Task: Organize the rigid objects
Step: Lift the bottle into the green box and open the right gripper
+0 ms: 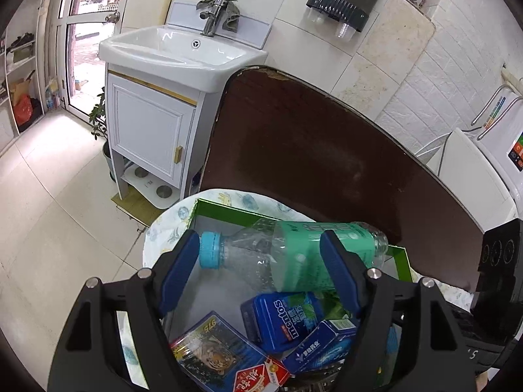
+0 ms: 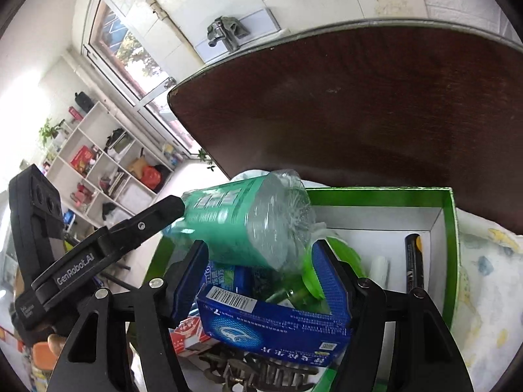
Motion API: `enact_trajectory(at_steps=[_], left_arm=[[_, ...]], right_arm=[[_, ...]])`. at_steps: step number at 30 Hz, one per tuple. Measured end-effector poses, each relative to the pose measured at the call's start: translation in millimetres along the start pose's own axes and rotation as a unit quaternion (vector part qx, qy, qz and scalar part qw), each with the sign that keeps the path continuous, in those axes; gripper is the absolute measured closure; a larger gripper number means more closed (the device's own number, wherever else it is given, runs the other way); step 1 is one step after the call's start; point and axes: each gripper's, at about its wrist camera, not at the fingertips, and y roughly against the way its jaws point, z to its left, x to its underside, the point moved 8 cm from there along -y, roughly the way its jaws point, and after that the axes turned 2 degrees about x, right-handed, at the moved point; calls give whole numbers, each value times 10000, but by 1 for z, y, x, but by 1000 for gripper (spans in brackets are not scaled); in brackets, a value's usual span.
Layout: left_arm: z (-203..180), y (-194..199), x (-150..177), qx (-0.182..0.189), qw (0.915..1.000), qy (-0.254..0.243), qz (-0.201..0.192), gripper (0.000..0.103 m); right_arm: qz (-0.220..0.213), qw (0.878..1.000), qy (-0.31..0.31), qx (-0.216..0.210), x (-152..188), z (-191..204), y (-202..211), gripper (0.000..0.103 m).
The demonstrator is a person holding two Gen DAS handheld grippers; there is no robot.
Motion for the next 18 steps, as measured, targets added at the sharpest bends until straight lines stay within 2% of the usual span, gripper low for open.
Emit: enact_trajectory(at_steps=[6,18], left_arm=[[-17,14,6,105,9997,-210,-54,28],[-54,38,47,175,9984,-510,141,25]], right_arm=[[-83,10000,21,49,-1,2,15,35],[-204,9986,67,478,19,-9,63,33]])
